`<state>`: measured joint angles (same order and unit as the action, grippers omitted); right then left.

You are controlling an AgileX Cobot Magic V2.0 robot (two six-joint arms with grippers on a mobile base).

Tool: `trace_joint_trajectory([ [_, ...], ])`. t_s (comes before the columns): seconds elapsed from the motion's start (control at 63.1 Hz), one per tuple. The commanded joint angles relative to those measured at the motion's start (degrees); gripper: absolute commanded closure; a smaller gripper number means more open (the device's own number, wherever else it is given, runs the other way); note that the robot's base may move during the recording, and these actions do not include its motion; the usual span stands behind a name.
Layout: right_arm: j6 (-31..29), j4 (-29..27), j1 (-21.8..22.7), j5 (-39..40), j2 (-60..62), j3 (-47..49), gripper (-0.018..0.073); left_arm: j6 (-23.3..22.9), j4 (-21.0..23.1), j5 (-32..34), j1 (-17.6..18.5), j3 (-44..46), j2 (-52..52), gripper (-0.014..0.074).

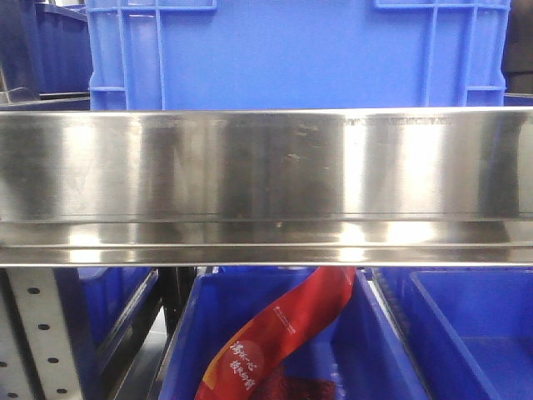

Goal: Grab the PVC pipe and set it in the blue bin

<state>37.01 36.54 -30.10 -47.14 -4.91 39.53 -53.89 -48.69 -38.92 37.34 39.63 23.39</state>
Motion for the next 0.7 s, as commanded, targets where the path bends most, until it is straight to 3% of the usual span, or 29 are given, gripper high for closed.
trace_joint_trajectory([
  [0.0, 0.0, 1.0, 0.2, 1.3, 0.1, -0.2, 0.0718, -0.4, -0.6, 1.0, -0.1, -0.2, -0.2, 0.0707],
  [0.681, 0.0, 1.0, 0.2, 1.3, 0.1, -0.2, 0.0718, -0.4, -0.6, 1.0, -0.1, -0.2, -0.2, 0.0707],
])
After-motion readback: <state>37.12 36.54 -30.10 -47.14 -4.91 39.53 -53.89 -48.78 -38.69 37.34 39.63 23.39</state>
